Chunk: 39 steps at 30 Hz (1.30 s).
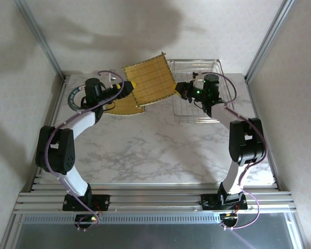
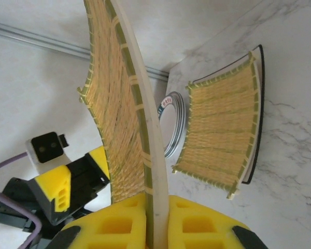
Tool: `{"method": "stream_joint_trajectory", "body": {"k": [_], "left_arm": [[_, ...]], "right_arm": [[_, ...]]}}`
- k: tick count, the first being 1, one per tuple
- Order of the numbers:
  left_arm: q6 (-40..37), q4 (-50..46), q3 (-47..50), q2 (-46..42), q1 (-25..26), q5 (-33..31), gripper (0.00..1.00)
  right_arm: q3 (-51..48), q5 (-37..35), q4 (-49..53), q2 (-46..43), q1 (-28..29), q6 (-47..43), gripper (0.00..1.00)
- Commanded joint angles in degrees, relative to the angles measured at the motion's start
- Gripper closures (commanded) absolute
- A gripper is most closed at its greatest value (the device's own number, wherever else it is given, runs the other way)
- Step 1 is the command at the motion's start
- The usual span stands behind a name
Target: Unload the plates from the dish rack
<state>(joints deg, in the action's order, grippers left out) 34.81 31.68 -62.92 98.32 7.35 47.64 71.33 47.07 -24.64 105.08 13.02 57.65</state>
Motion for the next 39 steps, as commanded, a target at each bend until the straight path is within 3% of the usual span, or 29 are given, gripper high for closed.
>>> {"method": "stream_joint_trajectory", "body": {"k": [1,5,12,20,31,39], "left_arm": [[3.12,3.95,-0.83,2.24,0.82,1.73,0.31],[3.86,3.65,-1.90,3.51,0.85,2.09,0.33],[5.95,4.71,-3.74,5.77,0.71,4.14,0.54],[6.11,1.31,-5.93,7.64,0.55,7.10,0.68],[4.17,-3.09,-5.64,7.29,0.29,10.37,0.61],[3.78,-3.99,-4.81,5.84,-0.94,9.99,0.64]], "right_arm": [[3.40,4.96,-6.98,0.74,0.63,1.95,1.00],[3.86,5.28,-5.35,0.65,0.96,1.08,1.00],[6.92,6.36,3.23,1.01,1.35,-4.42,1.00],[14.88,6.35,18.98,3.78,1.31,-14.69,1.00],[23.11,7.34,25.94,8.26,1.00,-18.88,1.00],[23.11,7.01,25.66,8.57,-0.35,-18.79,1.00]]}}
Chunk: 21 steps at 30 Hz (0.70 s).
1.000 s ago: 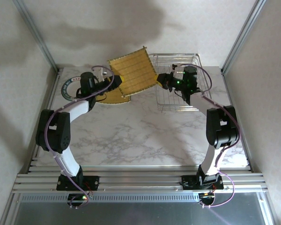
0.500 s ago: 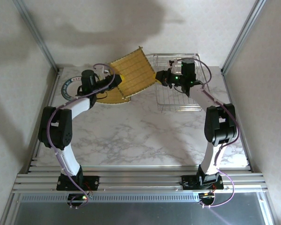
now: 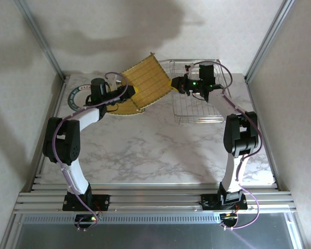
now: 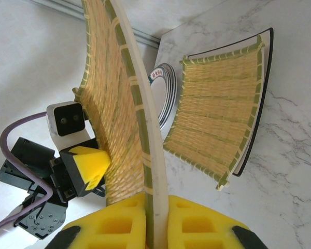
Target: Unload the plates from the dish rack
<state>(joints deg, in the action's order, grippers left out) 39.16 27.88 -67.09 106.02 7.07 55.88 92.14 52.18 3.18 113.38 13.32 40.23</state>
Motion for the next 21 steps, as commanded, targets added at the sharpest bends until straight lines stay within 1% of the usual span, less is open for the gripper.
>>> {"method": "stream_joint_trajectory", "body": {"k": [1,6,10,21], "left_arm": [[-0.65,-0.28,-0.55,-1.96,-0.79,1.76,0.64],[-0.31,-0.10,-0.54,-2.48,-1.26,1.43,0.67],[-0.05,0.07,-0.65,-2.83,-1.84,1.43,0.64],[1.35,1.40,0.30,-3.97,-2.76,1.29,0.65]], "right_arm": [[2.05,1.94,-2.58,0.33,-0.74,-1.06,1.00],[1.34,1.67,-2.82,0.35,-1.15,-1.16,1.00],[0.72,1.61,-3.17,0.44,-1.49,-1.02,1.00],[-0.11,1.43,-4.62,0.70,-1.98,-0.57,1.00]]}}
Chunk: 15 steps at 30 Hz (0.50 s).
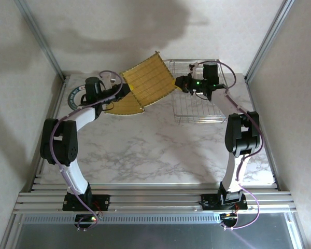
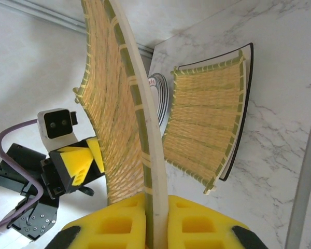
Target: Unload the plates from the dish rack
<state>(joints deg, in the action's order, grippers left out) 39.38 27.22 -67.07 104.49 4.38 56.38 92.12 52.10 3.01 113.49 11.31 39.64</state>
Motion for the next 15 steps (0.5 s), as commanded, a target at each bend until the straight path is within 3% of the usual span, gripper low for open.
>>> {"method": "stream_joint_trajectory", "body": {"k": [1,15], "left_arm": [[1.52,2.63,0.44,-2.45,-0.08,0.91,0.64],[5.85,8.57,1.24,0.03,0.19,2.32,0.63]], "right_arm": [[-0.01,1.65,-4.93,0.74,0.09,0.53,1.00],[1.23,2.71,-5.27,0.94,1.62,0.18,1.00]]}}
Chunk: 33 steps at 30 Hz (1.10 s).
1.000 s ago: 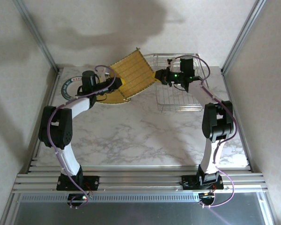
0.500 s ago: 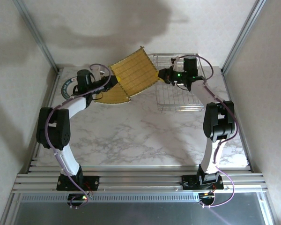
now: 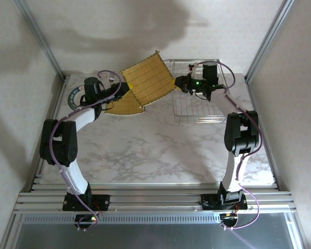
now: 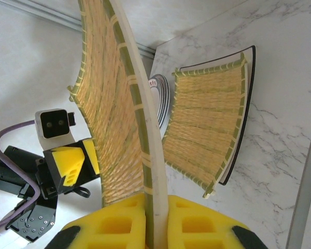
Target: Unload the plates from the dish rack
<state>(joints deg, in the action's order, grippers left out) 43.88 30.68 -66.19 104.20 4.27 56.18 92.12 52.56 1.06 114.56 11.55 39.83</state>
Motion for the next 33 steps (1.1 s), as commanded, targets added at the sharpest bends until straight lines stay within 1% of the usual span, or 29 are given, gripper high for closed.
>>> {"method": "stream_joint_trajectory", "body": {"k": [1,8,11,19,24,29,33], "left_arm": [[1.71,5.56,0.39,0.53,0.38,2.69,0.62],[2.20,5.89,0.41,1.44,0.39,2.88,0.59],[2.44,6.34,0.63,1.61,0.39,2.88,0.60],[3.37,7.51,0.56,2.31,0.69,3.30,0.74],[3.67,7.71,0.21,3.02,1.18,3.44,0.74],[4.20,8.35,0.19,3.20,1.57,3.59,0.77],[4.29,8.18,0.10,3.14,1.62,3.67,0.87]], "right_arm": [[1.07,2.43,-3.63,-0.21,1.47,-0.02,1.00],[1.04,3.00,-5.01,-1.14,1.72,0.27,1.00],[1.31,2.95,-4.90,-1.27,1.79,0.37,1.00],[1.64,2.86,-5.11,-0.88,1.84,0.74,1.00],[2.34,3.24,-4.31,-0.76,2.17,0.30,1.00],[3.13,3.09,-3.41,-0.53,2.50,-0.20,1.00],[2.90,2.99,-3.35,-0.74,2.53,-0.28,1.00]]}}
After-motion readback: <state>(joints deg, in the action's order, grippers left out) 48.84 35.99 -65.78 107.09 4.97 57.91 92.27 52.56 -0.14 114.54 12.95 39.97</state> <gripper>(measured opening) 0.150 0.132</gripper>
